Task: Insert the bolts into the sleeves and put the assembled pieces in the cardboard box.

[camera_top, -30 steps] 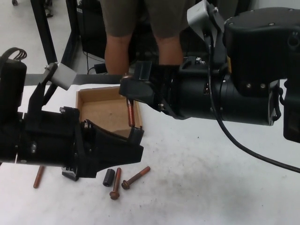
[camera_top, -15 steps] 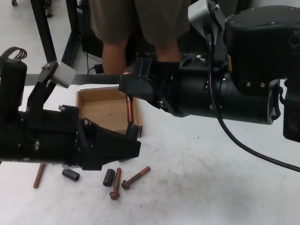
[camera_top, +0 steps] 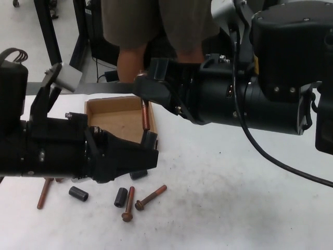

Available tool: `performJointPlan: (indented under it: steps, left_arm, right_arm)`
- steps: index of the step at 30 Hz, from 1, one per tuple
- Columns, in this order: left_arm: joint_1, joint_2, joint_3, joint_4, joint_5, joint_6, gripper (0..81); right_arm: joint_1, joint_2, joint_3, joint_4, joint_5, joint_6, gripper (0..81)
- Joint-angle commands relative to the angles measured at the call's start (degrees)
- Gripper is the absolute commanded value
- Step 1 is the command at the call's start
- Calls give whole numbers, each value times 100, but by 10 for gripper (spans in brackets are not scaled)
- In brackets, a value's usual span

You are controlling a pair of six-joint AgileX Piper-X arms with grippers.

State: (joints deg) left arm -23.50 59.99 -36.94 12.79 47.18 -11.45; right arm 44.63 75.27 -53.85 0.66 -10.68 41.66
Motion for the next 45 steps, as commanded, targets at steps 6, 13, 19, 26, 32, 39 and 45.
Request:
performJointPlan:
  steps: [6,13,19,26,32,39,45]
  left_arm:
    - [11,-133,-89,-317,93,-15,8]
    - [11,-147,-89,-317,46,-15,8]
    - [25,-147,-89,-317,-345,-15,8]
    - [25,-147,-89,-317,-592,-15,8]
    - [25,-147,-89,-317,-620,-15,8]
    - [25,-147,-89,-317,-724,-15,8]
    - [25,-147,-89,-705,-723,-15,8]
  right_arm:
    - [40,-29,-2,140,118,-90,3]
    - [40,-29,-2,159,41,-90,3]
    - [40,-139,-2,208,274,-122,3]
    - [40,-401,-2,598,557,-405,3]
    - [86,-419,-2,640,547,-436,3]
    - [129,-419,-2,640,547,-459,3]
    - [127,-419,-2,640,568,-415,3]
